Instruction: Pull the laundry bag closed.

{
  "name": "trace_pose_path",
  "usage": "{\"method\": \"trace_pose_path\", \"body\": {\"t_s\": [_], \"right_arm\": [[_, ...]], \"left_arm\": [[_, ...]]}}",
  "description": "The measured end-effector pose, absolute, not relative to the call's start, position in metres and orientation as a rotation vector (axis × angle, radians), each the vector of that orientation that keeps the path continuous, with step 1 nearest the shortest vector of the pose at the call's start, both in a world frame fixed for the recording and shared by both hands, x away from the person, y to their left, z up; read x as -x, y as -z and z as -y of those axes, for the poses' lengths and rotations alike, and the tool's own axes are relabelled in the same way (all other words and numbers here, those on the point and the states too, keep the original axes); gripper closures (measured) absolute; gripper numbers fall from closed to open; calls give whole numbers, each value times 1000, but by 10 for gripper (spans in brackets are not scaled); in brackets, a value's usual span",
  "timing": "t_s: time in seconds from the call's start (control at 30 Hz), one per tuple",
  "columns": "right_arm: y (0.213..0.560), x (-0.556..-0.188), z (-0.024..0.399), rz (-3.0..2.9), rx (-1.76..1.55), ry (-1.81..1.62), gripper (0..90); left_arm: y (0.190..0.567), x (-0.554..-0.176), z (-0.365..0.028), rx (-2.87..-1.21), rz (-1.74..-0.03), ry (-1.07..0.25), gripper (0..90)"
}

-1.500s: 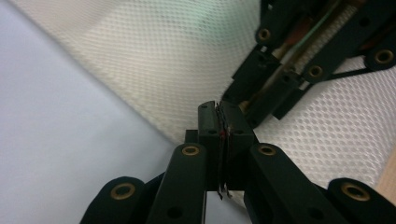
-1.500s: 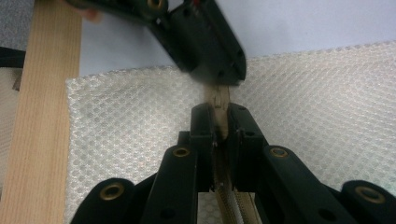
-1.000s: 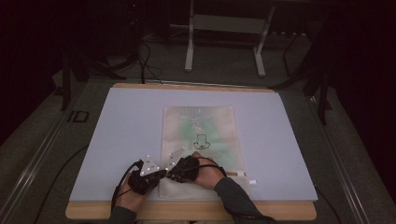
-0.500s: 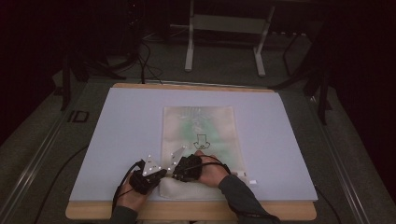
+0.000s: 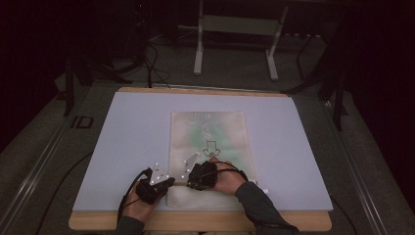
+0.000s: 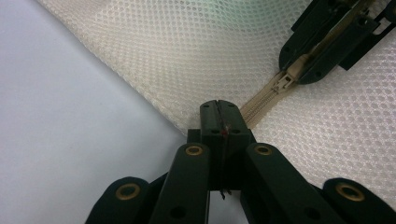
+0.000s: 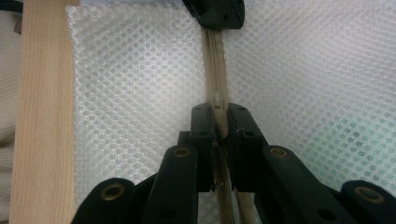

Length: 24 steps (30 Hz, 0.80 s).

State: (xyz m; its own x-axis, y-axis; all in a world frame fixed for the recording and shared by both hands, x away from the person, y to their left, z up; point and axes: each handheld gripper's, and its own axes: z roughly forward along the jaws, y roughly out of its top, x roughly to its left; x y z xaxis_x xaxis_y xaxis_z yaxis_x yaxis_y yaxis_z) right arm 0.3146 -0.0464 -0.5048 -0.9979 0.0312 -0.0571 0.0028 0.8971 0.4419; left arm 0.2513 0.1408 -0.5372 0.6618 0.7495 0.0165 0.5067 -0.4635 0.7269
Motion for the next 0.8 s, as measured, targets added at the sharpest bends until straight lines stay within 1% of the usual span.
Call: {"method": "trace_pose_path", "body": {"t_s": [0.8], "right_arm": [[505, -315, 52, -3007, -34, -691, 822]], "left_arm": [[537, -251, -140, -2168, -969, -443, 897]]}}
